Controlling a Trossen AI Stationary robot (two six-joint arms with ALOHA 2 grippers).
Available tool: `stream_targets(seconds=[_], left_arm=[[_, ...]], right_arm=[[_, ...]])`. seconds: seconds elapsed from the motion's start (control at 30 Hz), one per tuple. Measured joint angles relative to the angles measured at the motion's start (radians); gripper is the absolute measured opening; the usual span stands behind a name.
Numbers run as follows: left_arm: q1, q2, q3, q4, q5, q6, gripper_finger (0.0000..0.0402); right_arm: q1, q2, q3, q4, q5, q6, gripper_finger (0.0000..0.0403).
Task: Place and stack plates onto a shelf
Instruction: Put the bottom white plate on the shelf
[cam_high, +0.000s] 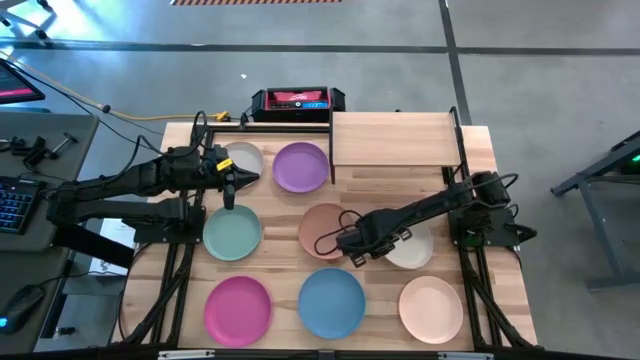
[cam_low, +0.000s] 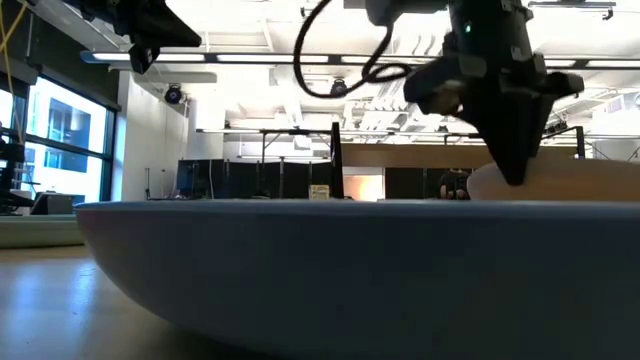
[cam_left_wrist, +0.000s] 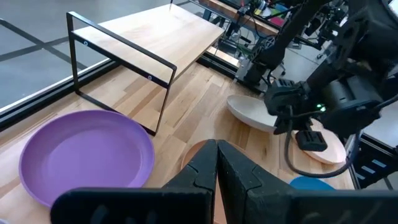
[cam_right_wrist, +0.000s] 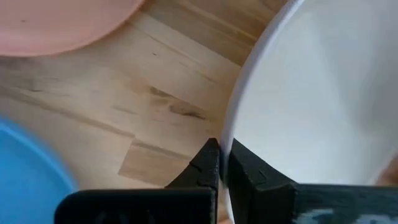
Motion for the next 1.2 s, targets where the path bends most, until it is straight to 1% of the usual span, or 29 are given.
stream_targets(seconds=[0.3,0.47,0.67,0.83,1.0,1.2], left_arm=[[0.0,0.0,0.0,0.0,0.0,0.0,0.0003],[0.0,0.0,0.0,0.0,0.0,0.0,0.0003],[0.0,0.0,0.0,0.0,0.0,0.0,0.0003],[0.0,0.0,0.0,0.0,0.0,0.0,0.0003],[0.0,0.0,0.0,0.0,0.0,0.001,0.0003],[0.0,0.0,0.0,0.002,0.0,0.001,0.0003]], right_arm=[[0.011,0.0,0.119,-0.129,0.049,0.003,0.0],[0.011,0.0,0.181,-0.19,0.052,0.003,0.0],[0.013,0.0,0.283,-0.261,0.053,-0.016,0.0],[0.018,0.0,0.387,-0.359,0.076,-0.027,0.0],[0.017,-0.001,0.473,-0.36,0.127,-0.071,0.0],[0.003,-0.003,0.546,-0.361,0.183,-0.121,0.0]])
